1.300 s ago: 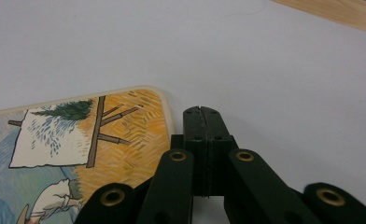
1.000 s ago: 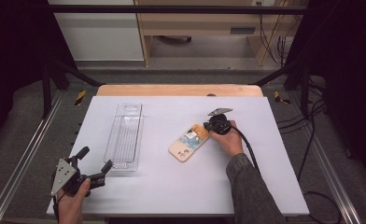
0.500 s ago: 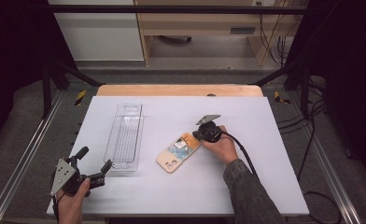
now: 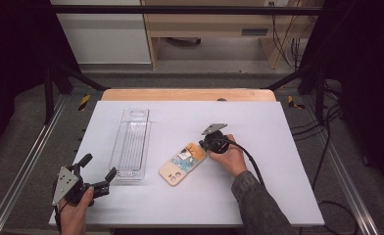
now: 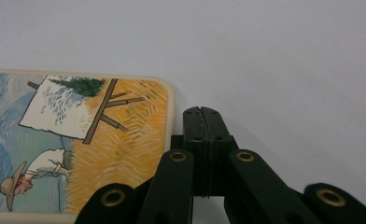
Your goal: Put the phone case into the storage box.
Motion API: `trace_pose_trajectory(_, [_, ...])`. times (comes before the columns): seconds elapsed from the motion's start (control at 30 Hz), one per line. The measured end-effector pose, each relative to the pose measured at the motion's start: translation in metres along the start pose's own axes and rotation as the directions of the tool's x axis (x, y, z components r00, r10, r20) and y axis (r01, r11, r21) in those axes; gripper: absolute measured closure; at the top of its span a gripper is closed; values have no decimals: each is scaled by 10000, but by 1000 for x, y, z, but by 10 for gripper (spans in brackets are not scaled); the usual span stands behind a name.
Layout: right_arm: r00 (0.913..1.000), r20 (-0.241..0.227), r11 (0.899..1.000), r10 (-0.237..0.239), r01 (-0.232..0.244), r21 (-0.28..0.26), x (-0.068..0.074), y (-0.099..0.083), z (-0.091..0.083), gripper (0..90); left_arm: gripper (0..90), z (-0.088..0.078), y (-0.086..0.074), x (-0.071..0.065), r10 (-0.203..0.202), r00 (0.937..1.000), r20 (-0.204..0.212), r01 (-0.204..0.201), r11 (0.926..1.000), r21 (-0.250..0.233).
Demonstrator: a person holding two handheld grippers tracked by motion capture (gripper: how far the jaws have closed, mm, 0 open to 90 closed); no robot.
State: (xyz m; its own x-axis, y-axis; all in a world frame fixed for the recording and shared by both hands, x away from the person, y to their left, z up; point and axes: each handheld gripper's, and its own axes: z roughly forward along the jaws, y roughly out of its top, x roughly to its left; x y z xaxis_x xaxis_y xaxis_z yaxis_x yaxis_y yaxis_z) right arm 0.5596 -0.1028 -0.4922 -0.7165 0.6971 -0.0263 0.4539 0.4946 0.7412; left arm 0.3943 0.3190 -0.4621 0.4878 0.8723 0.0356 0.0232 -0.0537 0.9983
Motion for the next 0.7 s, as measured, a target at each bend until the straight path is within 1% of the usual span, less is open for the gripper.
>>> trace_pose_trajectory(0.13, [9993, 233, 9978, 305, -290, -597, -1, 1, -11, 900, 10, 0, 0, 1, -10, 10000, -17, 10, 10000, -3])
trace_pose_trajectory(0.17, [9988, 335, 9969, 355, -330, -711, -1, 1, -14, 900, 11, 0, 0, 1, -7, 10000, -22, 7, 10000, 7])
trace_pose_trajectory(0.2, [9988, 335, 9969, 355, -330, -711, -1, 1, -14, 900, 11, 0, 0, 1, -7, 10000, -22, 7, 10000, 7])
trace_pose_trajectory(0.23, [9971, 511, 9938, 557, -505, -986, -1, 0, -21, 900, 11, 0, 0, 0, 15, 10000, -22, -15, 10000, 13])
trace_pose_trajectory(0.27, [9962, 594, 9917, 632, -560, -1153, -2, -1, -25, 899, 11, 0, 0, 0, 25, 10000, -23, -25, 10000, 6])
trace_pose_trajectory(0.37, [9911, 799, 9793, 1069, -910, -1808, -3, -2, -38, 899, 11, -1, 0, 0, 41, 10000, -35, -41, 10000, 18])
trace_pose_trajectory(0.47, [9863, 1033, 9694, 1288, -1033, -2228, -5, -3, -53, 897, 11, -1, 0, 0, 58, 10000, -46, -58, 10000, 21])
trace_pose_trajectory(0.6, [9781, 1238, 9463, 1674, -1242, -2984, -5, -7, -74, 893, 11, -1, 0, 0, 71, 10000, -50, -70, 10000, 32])
trace_pose_trajectory(0.7, [9747, 1267, 9354, 1841, -1341, -3272, -5, -11, -87, 885, 11, -1, 0, 0, 83, 10000, -42, -83, 10000, 48])
